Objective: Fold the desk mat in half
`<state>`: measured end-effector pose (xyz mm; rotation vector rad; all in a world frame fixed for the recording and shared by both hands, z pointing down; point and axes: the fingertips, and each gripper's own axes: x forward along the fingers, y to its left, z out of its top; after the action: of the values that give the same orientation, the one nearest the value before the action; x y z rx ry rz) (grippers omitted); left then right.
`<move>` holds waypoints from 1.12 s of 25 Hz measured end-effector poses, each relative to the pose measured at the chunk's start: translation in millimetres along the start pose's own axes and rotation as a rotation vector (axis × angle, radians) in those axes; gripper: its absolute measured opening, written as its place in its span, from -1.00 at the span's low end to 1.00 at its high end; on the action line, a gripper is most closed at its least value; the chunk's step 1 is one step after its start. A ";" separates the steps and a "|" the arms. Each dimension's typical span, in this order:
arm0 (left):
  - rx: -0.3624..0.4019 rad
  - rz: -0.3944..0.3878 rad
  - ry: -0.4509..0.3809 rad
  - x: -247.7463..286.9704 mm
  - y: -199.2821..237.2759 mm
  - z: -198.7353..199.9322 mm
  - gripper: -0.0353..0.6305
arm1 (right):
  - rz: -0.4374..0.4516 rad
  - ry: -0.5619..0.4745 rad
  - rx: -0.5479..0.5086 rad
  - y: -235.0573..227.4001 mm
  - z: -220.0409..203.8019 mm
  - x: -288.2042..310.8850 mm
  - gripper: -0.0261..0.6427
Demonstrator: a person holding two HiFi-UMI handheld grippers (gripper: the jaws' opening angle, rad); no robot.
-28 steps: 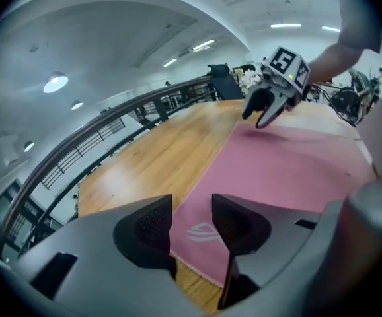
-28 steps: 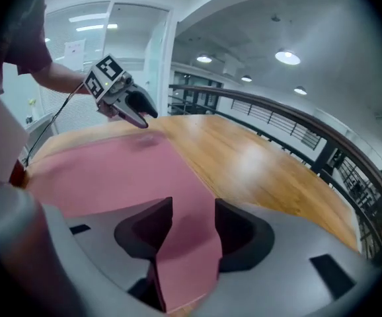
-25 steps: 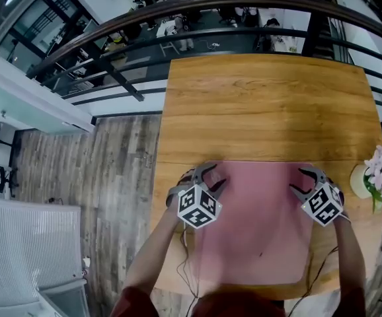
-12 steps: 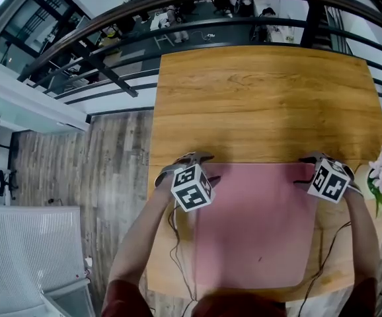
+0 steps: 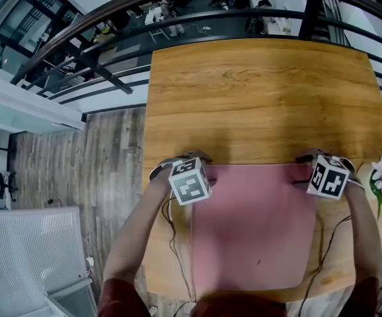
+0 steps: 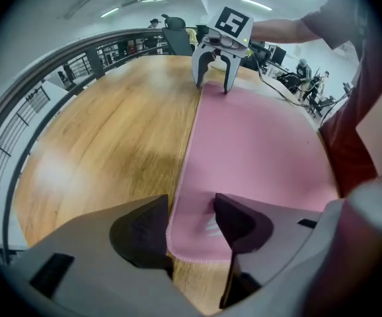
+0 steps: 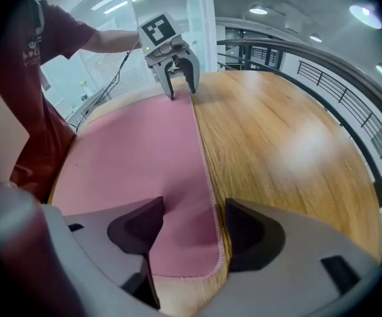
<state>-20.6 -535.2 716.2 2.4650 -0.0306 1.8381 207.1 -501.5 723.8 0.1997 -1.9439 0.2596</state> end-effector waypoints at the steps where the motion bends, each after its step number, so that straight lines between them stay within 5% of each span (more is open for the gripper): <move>1: -0.013 -0.013 0.003 0.5 -1.1 0.9 -0.23 | 0.001 -0.001 -0.001 0.0 -0.6 0.2 -0.02; 5: -0.015 -0.026 0.031 2.8 -5.9 3.8 -0.24 | -0.010 0.008 -0.025 4.2 -1.4 -2.9 -0.13; 14: 0.015 0.026 0.039 -1.3 -27.5 2.2 -0.65 | -0.009 0.047 -0.032 18.6 0.4 -5.7 -0.32; 20: 0.042 0.086 0.057 -4.5 -30.6 1.0 -0.66 | -0.022 0.045 -0.044 36.6 1.6 -6.3 -0.70; 28: 0.044 0.155 0.037 -21.1 -42.7 2.2 -0.68 | -0.127 0.047 -0.064 47.9 7.0 -18.4 -0.73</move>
<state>-22.1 -493.3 693.6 2.5231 -0.1857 1.9640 195.3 -457.0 700.0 0.2721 -1.8821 0.1174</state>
